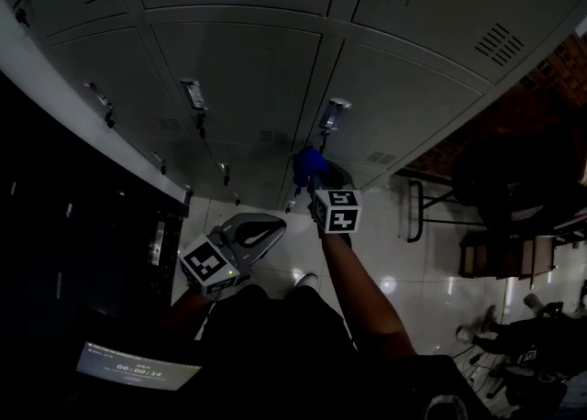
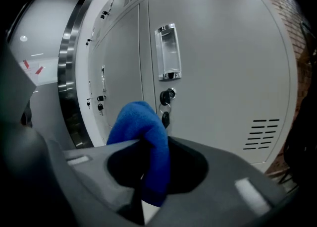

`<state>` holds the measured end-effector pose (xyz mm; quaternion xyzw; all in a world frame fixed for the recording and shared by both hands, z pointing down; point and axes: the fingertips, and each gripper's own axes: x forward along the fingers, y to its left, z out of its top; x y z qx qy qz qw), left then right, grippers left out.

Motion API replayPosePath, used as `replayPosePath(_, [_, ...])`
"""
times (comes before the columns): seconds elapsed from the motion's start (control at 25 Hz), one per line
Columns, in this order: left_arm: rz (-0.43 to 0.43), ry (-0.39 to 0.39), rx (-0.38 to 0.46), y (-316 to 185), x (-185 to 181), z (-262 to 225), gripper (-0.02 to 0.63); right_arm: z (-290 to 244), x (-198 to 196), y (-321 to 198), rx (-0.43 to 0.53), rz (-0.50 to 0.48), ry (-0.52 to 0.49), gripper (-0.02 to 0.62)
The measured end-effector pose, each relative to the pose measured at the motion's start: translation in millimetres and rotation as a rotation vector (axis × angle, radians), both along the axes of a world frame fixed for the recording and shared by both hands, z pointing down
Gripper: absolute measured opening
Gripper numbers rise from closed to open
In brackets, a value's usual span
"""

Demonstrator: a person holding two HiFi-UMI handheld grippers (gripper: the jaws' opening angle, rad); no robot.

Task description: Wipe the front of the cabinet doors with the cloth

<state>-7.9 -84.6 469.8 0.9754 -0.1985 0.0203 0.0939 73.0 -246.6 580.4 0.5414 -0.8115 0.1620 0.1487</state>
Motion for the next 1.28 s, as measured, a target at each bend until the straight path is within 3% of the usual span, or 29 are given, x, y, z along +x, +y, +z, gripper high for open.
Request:
replayPosePath(0.32, [-0.035, -0.006, 0.000, -1, -24, 1, 0.003, 1, 16, -35, 0.006, 0.080, -0.007, 0.069])
replayPosePath(0.64, [-0.032, -0.006, 0.000, -1, -22, 3, 0.003, 2, 42, -32, 0.002, 0.117, -0.003, 0.069])
replayPosePath(1.28, [0.016, -0.003, 0.002, 1, 29, 1, 0.003, 16, 182, -13, -0.011, 0.304, -0.002, 0.069])
